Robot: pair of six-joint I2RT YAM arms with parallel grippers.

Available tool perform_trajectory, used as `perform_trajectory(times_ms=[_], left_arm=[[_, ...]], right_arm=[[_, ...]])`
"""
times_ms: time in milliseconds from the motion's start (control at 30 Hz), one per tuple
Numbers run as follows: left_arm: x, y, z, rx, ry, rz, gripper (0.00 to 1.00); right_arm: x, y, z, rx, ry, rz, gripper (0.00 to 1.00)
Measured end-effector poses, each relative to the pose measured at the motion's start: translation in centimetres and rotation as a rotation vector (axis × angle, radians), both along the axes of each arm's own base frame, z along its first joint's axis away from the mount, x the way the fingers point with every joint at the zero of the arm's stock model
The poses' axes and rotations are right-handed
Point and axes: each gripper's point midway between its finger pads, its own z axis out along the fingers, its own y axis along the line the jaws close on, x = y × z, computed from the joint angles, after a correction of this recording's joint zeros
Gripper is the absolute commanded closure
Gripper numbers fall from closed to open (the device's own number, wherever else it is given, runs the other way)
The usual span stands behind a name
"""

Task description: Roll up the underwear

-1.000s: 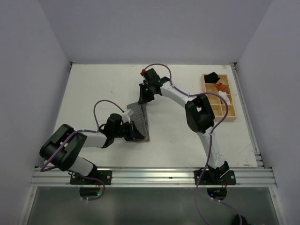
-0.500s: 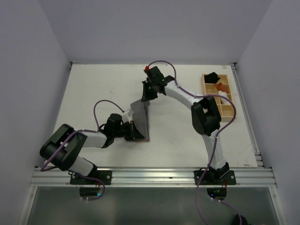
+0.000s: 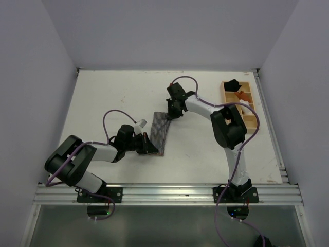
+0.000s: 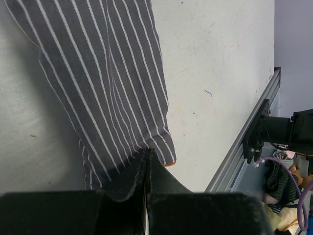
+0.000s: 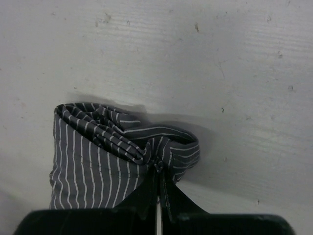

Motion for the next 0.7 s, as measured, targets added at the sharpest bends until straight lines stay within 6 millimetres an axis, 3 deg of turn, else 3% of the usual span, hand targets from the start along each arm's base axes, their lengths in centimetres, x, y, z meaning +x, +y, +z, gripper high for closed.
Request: perform_trajectory(times_ms=[133, 467, 700], left_arm=[[0.0, -0.1, 0.0, -0.004, 0.006, 0.002, 1.00], [0.1, -0.2, 0.2, -0.004, 0.022, -0.004, 1.00], [0.0, -0.1, 0.7, 0.013, 0.019, -0.015, 0.96]], right_arm=[[-0.2, -0.7, -0.4, -0.017, -0.014, -0.021, 1.00], [0.0, -1.4, -0.2, -0.033, -0.033, -0.044, 0.77], [0.0, -1.6, 1.0, -0.010, -0.022, -0.047, 0.73]])
